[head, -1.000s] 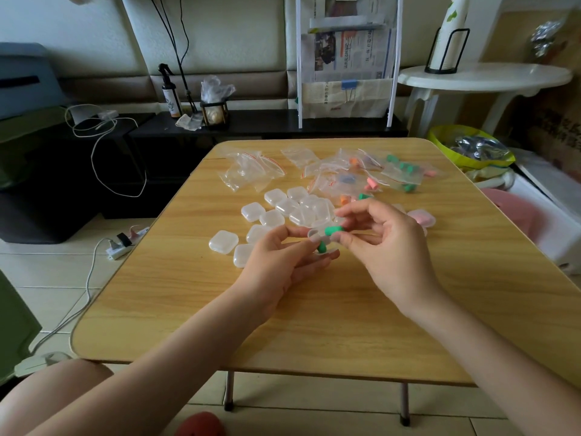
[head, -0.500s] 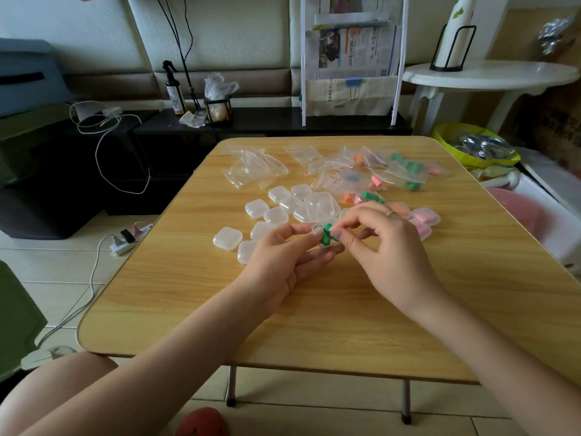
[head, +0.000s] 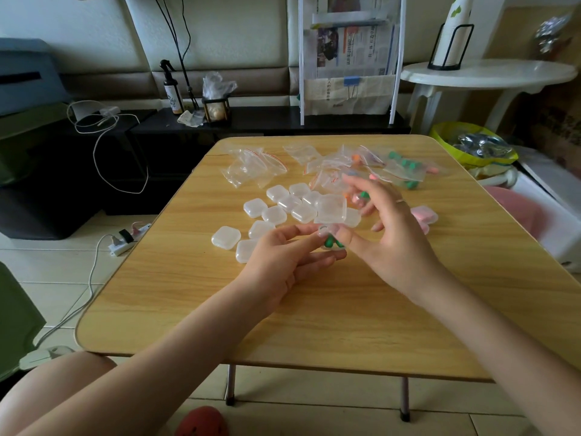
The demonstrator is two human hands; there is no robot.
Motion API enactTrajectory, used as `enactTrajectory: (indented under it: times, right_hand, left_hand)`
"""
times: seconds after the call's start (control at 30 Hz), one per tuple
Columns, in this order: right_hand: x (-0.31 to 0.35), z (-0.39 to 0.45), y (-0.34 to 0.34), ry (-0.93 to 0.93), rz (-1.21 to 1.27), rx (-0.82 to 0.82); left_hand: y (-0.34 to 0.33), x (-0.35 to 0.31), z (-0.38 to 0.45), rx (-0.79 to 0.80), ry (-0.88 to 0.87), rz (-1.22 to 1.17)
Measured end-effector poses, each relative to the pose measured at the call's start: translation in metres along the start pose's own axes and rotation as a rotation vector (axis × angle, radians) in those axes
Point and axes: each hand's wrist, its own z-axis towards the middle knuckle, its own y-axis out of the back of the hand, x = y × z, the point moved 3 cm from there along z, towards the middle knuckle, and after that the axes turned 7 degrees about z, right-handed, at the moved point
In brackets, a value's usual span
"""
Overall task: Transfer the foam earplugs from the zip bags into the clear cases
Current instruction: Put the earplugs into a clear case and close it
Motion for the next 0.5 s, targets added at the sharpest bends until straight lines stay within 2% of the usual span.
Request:
enactTrajectory:
  times: [0.1,0.2,0.33,0.43,0.5]
  right_hand:
    - [-0.0027,0.0004,-0.0014,-0.084,0.042,0.118]
    - [-0.0013,-0.0005,-0.0001,-0.051,0.066,0.102]
    - [-0.0024,-0.0022,-0.0055,-0.047,0.040,0.190]
    - [-0.0032,-0.0017,-0.0034,0.041,-0.045,0.072]
    - [-0.0055,-0.0009,-0.0006,0.031,-0.074,-0.001]
  left_hand:
    - [-0.0002,0.0001,0.0008,0.009,0.011,0.018]
    - [-0.0003,0.0007,0.0025,0.006,0.035,-0.028]
    - [0.0006,-0.0002,0.0029,0.030,0.044,-0.083]
    - [0.0006,0.0001,0.0026,0.042,0.048,-0.063]
    - [-0.0015,0.0009,0.0018,0.068,0.044,-0.022]
